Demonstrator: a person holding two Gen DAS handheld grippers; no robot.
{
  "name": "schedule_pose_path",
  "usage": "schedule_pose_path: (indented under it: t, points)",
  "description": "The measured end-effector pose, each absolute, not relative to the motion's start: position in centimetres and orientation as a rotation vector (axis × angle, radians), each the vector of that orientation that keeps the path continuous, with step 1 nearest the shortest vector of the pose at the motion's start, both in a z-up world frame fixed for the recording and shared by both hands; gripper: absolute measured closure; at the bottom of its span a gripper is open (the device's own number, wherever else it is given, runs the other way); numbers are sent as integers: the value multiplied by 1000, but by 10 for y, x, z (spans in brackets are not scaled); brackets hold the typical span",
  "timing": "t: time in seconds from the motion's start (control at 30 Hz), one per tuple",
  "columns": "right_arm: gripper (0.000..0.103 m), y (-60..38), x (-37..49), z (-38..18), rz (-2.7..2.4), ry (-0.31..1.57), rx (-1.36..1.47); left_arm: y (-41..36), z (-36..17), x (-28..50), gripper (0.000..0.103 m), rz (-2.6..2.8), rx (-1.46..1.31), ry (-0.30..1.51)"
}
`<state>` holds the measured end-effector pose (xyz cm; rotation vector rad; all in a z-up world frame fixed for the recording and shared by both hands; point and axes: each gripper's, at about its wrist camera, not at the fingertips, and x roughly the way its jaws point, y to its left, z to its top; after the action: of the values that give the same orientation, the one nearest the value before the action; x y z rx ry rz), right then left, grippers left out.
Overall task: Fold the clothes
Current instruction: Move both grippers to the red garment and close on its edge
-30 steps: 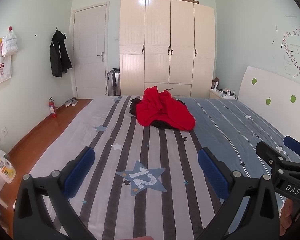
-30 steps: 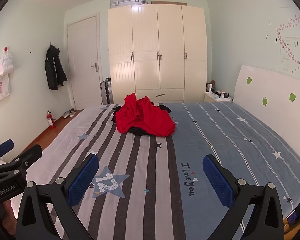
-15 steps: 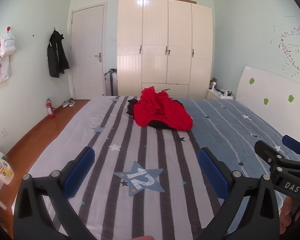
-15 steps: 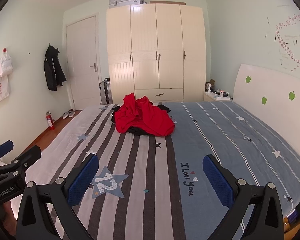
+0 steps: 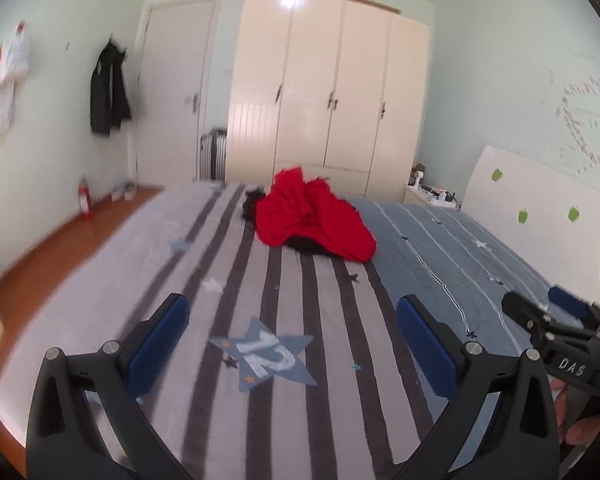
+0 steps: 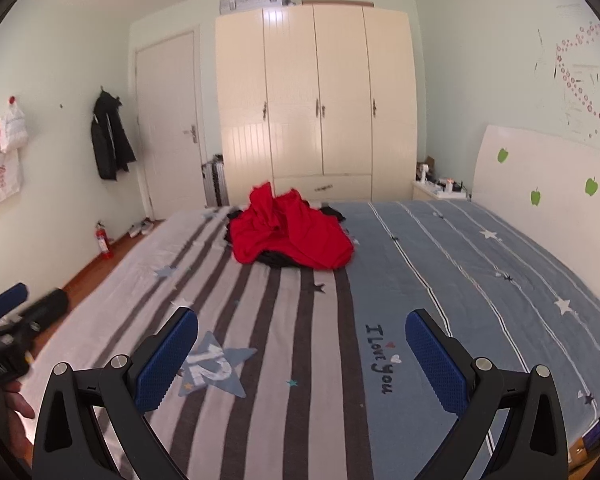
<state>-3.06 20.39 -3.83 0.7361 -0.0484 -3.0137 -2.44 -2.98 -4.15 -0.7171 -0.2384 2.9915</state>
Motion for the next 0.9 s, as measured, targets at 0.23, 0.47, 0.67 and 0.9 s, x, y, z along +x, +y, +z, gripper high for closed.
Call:
schedule_pose_path:
  t: [0.23, 0.47, 0.67, 0.9]
  points:
    - [0, 204, -96, -118, -3017, -17, 759, -32, -135, -103, 1, 2987, -801, -153]
    - [0, 207, -233, -219, -3006, -1, 751, -18, -235, -241, 1, 2961, -747, -48]
    - [0, 224, -319, -279, -3009, -32, 817, -9, -280, -329, 1, 2952, -807, 3]
    - [0, 245, -406, -279, -2999, -166, 981, -1, -267, -440, 1, 2928, -942, -84]
